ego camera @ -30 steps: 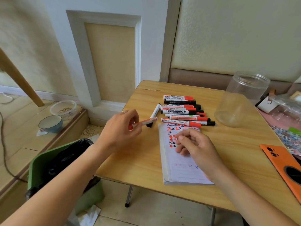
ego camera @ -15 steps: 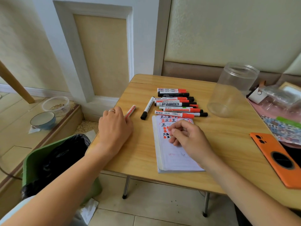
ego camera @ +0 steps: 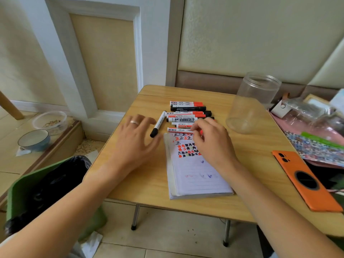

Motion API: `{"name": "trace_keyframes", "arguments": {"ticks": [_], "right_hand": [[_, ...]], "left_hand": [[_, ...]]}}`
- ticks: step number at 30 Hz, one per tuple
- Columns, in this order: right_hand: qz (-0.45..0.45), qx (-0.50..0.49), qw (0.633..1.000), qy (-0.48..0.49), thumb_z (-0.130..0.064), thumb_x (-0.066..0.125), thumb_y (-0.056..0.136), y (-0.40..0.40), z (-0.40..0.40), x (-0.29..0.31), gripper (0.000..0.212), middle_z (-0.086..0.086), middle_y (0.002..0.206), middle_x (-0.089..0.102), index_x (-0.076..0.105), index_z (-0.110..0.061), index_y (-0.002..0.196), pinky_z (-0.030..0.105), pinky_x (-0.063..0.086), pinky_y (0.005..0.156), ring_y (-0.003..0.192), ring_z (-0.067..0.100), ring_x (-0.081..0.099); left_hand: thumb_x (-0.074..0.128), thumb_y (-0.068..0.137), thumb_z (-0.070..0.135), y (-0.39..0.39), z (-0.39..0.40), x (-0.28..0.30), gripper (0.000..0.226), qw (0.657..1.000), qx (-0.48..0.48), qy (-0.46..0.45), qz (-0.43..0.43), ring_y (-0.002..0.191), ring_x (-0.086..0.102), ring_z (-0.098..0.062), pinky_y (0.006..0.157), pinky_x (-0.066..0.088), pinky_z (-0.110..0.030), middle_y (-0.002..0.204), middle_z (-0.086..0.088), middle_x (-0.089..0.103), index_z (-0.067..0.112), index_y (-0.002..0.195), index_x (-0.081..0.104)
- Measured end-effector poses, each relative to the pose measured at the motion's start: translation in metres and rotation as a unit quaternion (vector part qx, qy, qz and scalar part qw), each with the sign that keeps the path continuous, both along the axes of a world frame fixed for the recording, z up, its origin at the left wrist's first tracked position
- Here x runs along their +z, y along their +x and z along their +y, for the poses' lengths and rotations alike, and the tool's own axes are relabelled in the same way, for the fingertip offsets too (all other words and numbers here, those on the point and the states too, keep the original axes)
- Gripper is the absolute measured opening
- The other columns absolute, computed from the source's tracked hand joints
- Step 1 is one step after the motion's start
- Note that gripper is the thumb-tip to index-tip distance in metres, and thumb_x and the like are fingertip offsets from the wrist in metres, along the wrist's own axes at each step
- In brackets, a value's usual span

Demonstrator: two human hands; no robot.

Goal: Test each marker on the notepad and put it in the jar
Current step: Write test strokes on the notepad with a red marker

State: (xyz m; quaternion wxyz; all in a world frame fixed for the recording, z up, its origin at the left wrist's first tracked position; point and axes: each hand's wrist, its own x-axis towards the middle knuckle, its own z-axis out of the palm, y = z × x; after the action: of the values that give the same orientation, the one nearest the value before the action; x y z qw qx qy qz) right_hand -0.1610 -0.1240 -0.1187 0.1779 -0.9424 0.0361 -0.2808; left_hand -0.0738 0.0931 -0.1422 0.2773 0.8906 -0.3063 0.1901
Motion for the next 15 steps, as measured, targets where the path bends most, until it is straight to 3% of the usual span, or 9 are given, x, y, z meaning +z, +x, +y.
{"name": "trace_keyframes", "arguments": {"ticks": [4, 8, 11, 13, 15], "right_hand": [[0.059, -0.050, 0.991, -0.110, -0.015, 0.061, 0.096, 0.017, -0.011, -0.004, 0.014, 0.001, 0.109, 0.062, 0.067, -0.015, 0.109, 0.029, 0.039, 0.064, 0.096, 0.023, 0.062], [0.097, -0.032, 0.988, -0.120, -0.020, 0.061, 0.099, 0.020, -0.014, -0.003, 0.019, 0.000, 0.114, 0.058, 0.065, -0.015, 0.117, 0.033, 0.047, 0.068, 0.098, 0.022, 0.062], [0.108, -0.020, 0.984, -0.138, -0.020, 0.061, 0.099, 0.019, -0.015, -0.002, 0.017, -0.003, 0.110, 0.055, 0.069, -0.014, 0.113, 0.034, 0.050, 0.068, 0.088, 0.018, 0.060], [0.083, -0.005, 0.991, -0.104, -0.018, 0.063, 0.095, 0.016, -0.015, 0.000, 0.012, -0.005, 0.103, 0.054, 0.069, -0.014, 0.104, 0.032, 0.045, 0.064, 0.079, 0.013, 0.054], [0.036, 0.013, 0.999, -0.003, -0.016, 0.068, 0.089, 0.008, -0.012, 0.004, 0.005, -0.006, 0.090, 0.054, 0.066, -0.014, 0.093, 0.030, 0.044, 0.061, 0.070, 0.010, 0.052]], "left_hand": [[0.045, 0.092, 0.071, -0.022, -0.018, -0.003, 0.053, 0.989, -0.130, 0.039, 0.051, 0.123, 0.042, -0.011, 0.108, 0.033, -0.038, 0.128, 0.011, 0.050, 0.035, 0.127, 0.057], [0.040, 0.086, 0.082, -0.025, -0.021, -0.011, 0.063, 0.983, -0.142, 0.109, 0.047, 0.123, 0.043, -0.012, 0.105, 0.039, -0.039, 0.131, 0.012, 0.048, 0.036, 0.127, 0.054], [0.045, 0.085, 0.081, -0.025, -0.020, -0.011, 0.058, 0.985, -0.139, 0.089, 0.043, 0.116, 0.045, -0.011, 0.101, 0.042, -0.038, 0.122, 0.014, 0.048, 0.034, 0.119, 0.054], [0.050, 0.087, 0.074, -0.027, -0.021, -0.009, 0.049, 0.987, -0.138, 0.066, 0.040, 0.111, 0.045, -0.009, 0.096, 0.044, -0.037, 0.116, 0.015, 0.049, 0.034, 0.115, 0.054], [0.055, 0.092, 0.062, -0.030, -0.023, -0.005, 0.036, 0.990, -0.139, 0.023, 0.027, 0.105, 0.047, -0.009, 0.091, 0.045, -0.035, 0.110, 0.014, 0.052, 0.031, 0.111, 0.057]]}}
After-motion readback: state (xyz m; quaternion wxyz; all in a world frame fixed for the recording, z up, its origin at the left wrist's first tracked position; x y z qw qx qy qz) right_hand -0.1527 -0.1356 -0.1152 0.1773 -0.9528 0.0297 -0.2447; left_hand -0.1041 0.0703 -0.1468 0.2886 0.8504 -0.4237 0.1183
